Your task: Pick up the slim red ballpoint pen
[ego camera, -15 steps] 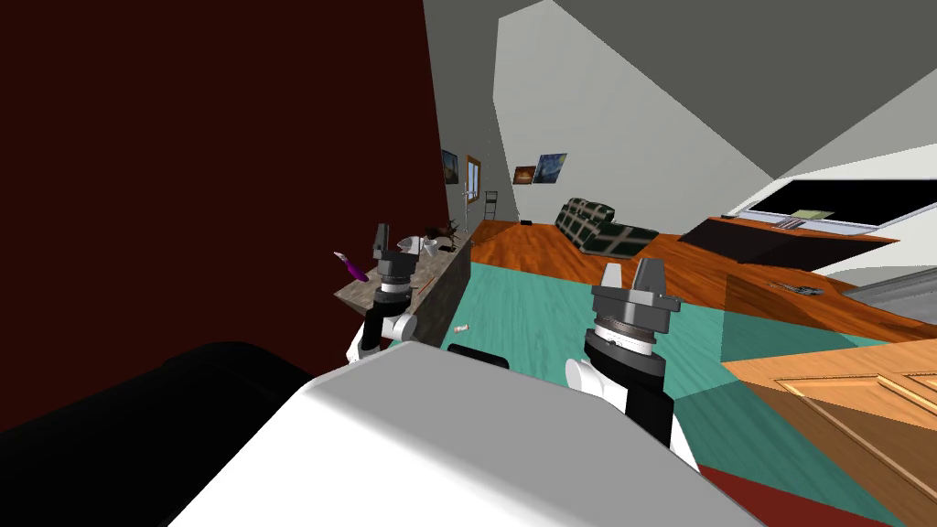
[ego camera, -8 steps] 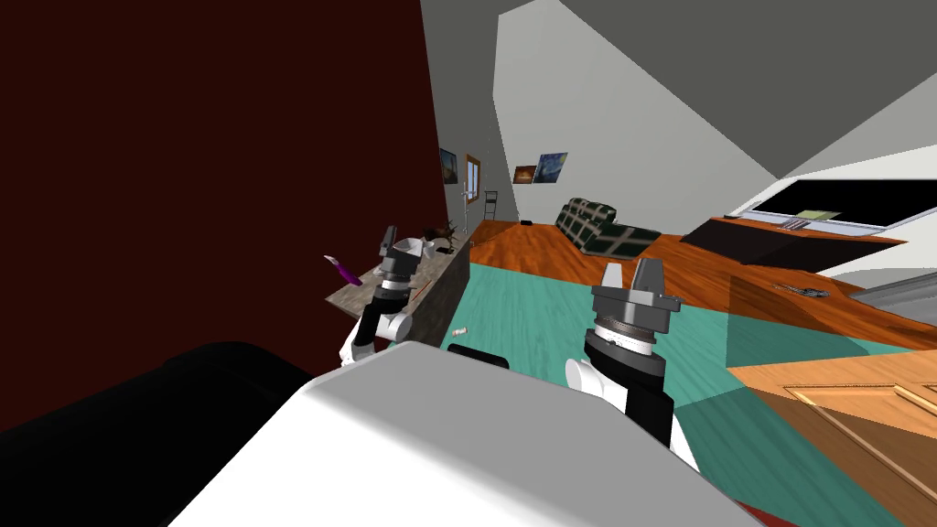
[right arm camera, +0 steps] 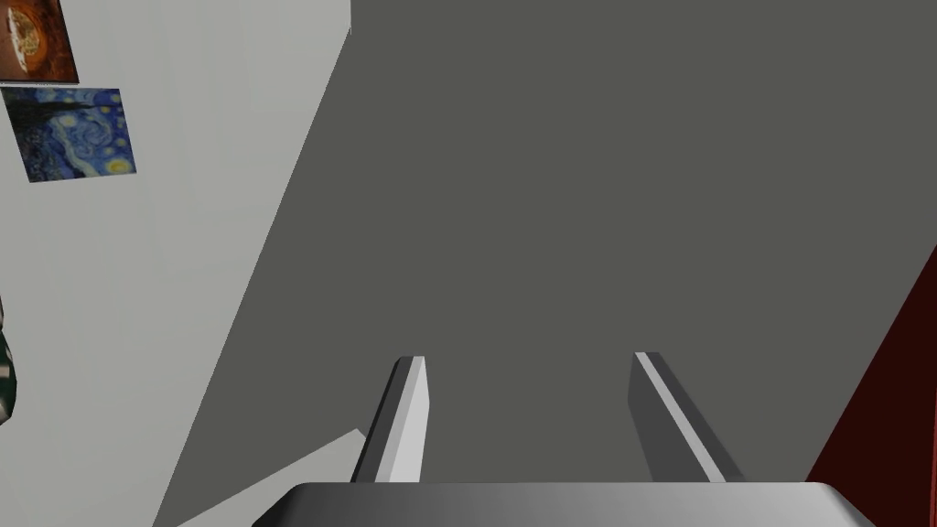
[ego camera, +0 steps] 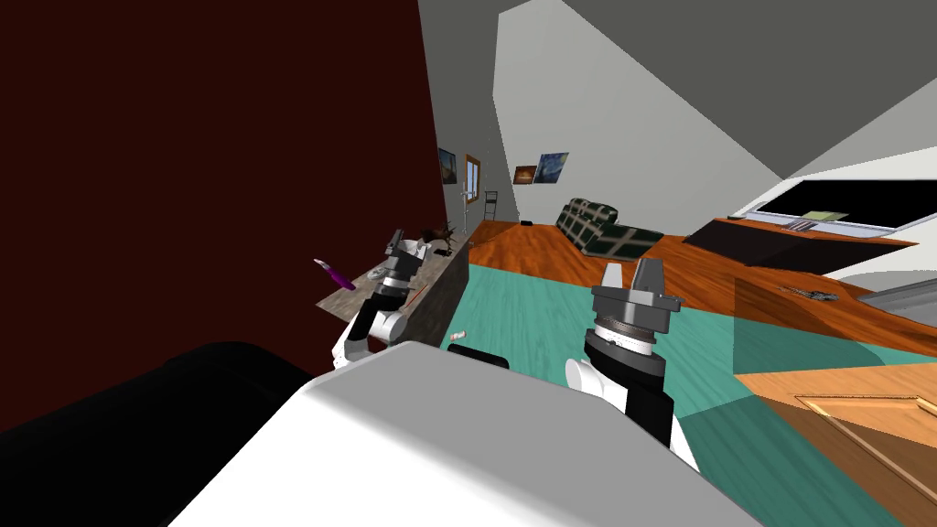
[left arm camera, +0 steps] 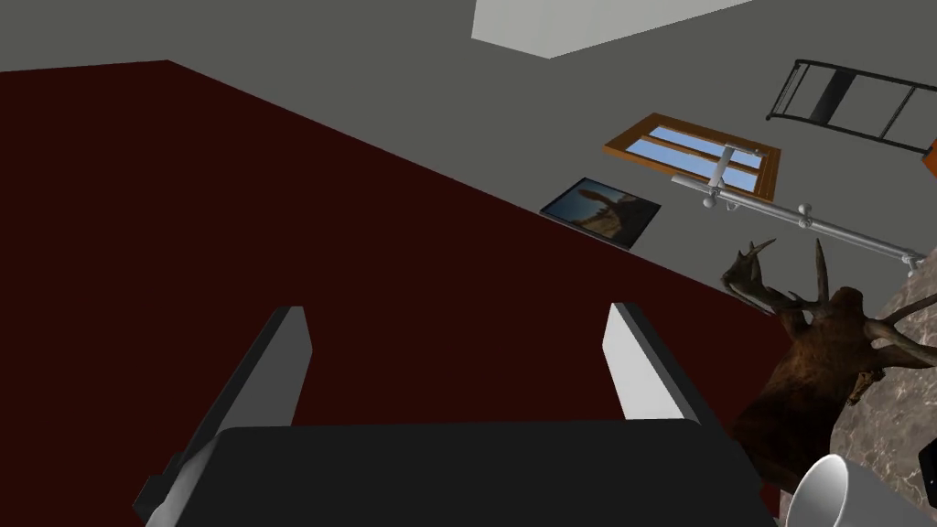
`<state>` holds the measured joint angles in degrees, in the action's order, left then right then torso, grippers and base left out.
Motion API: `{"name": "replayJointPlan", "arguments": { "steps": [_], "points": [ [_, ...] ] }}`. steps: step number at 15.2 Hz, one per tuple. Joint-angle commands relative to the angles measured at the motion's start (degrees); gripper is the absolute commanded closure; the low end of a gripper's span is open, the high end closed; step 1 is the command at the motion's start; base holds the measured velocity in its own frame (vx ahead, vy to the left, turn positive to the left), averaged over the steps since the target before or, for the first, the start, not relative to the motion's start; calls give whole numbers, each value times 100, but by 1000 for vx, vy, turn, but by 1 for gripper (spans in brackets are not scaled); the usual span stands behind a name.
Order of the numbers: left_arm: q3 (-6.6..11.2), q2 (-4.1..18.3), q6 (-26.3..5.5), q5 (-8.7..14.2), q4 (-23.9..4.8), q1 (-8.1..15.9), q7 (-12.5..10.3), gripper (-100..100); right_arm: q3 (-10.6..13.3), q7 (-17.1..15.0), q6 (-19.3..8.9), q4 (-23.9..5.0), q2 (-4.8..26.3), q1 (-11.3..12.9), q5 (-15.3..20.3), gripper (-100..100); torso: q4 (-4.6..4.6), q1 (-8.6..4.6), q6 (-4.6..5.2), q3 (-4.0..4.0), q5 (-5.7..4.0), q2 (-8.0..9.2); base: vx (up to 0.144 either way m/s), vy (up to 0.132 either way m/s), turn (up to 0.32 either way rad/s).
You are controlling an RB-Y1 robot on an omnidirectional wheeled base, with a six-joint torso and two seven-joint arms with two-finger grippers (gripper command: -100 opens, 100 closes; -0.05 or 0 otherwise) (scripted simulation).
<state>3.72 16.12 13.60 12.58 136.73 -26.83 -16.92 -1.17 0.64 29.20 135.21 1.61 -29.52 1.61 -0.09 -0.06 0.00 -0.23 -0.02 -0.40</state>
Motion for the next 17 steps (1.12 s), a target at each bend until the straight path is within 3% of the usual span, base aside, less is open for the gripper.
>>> {"name": "replayJointPlan", "arguments": {
  "steps": [1, 2, 5, 6, 9, 10, 13, 14, 17],
  "points": [
    [26, 46, -243, 46, 3, 0, -79, -100, 0, 0, 0, 0, 0, 0, 0, 0, 0, 0, 0, 0, 0, 0, 79, -12, 5],
    [103, 191, -388, 185, 6, -6, -272, -100, 0, 0, 0, 0, 0, 0, 0, 0, 0, 1, 0, 1, 0, 2, 103, -19, 8],
    [103, 191, -627, 185, 6, -6, -272, -100, 0, 0, 0, 0, 0, 0, 0, 0, -1, 0, 0, -1, 0, 0, 73, -15, 6],
    [182, 334, -804, 331, 7, -14, -470, -100, 0, 0, 0, 0, 0, 0, 0, 0, 1, 3, 0, 5, 1, 10, 60, -13, 9],
    [182, 334, -1028, 331, 7, -14, -470, -100, 0, 0, 0, 0, 0, 0, 0, 0, 1, 2, 0, 4, 1, 7, 68, -9, 8],
    [264, 477, -1219, 480, 6, -21, -673, -100, 0, 0, 0, 0, 0, 1, 0, 0, 2, 4, 0, 6, 1, 12, 70, -16, 10],
    [264, 477, -1444, 480, 6, -21, -673, -100, 0, 0, 0, 0, 0, 0, 0, 0, 0, 3, 0, 2, 1, 4, 74, -11, 11],
    [348, 619, -1612, 634, 2, -30, -878, -100, 0, 0, 0, 0, 0, 0, 0, 0, 2, 3, 1, 5, 1, 10, 73, -20, 12],
    [348, 619, -1874, 634, 2, -30, -878, -100, 0, 0, 0, 0, 0, 0, 0, 0, 1, 2, 0, 3, 1, 6, 67, -11, 15]
  ]
}}
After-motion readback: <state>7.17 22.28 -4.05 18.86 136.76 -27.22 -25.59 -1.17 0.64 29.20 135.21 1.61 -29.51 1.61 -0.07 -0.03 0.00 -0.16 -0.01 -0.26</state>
